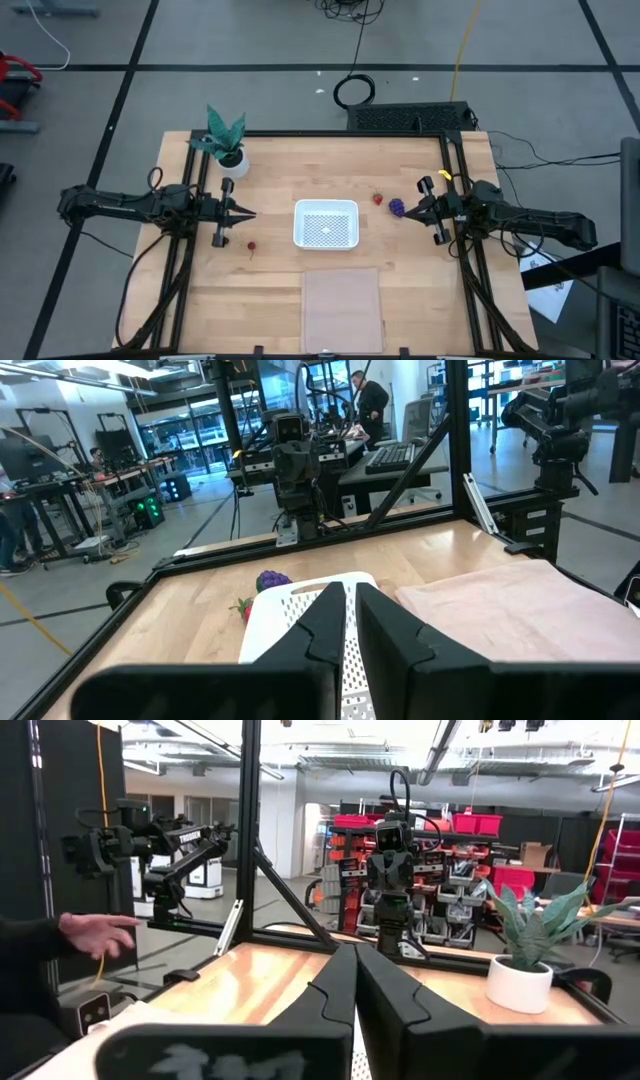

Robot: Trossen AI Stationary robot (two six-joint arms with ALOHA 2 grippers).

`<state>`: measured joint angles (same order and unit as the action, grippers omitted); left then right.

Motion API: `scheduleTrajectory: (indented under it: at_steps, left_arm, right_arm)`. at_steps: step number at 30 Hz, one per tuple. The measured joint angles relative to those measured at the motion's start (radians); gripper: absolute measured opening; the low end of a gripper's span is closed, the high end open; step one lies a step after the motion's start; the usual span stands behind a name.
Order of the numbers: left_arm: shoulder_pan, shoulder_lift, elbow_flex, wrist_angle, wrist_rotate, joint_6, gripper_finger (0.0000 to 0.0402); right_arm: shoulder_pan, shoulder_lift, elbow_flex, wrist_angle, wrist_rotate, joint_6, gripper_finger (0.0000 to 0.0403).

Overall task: Pick and placing Produce into tupperware
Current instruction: Put the purple grapes into the white bin

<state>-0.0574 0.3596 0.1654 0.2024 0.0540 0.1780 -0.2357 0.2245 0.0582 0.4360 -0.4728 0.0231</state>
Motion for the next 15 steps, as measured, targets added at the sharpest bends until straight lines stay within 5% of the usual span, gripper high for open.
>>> scheduleTrajectory:
  at_steps: [15]
  left_arm:
    - [0.0,0.0,0.0,0.025,0.0,-0.029,0.0033]
  right_arm:
    - [0.0,0.0,0.0,0.001,0.0,-0.017,0.0]
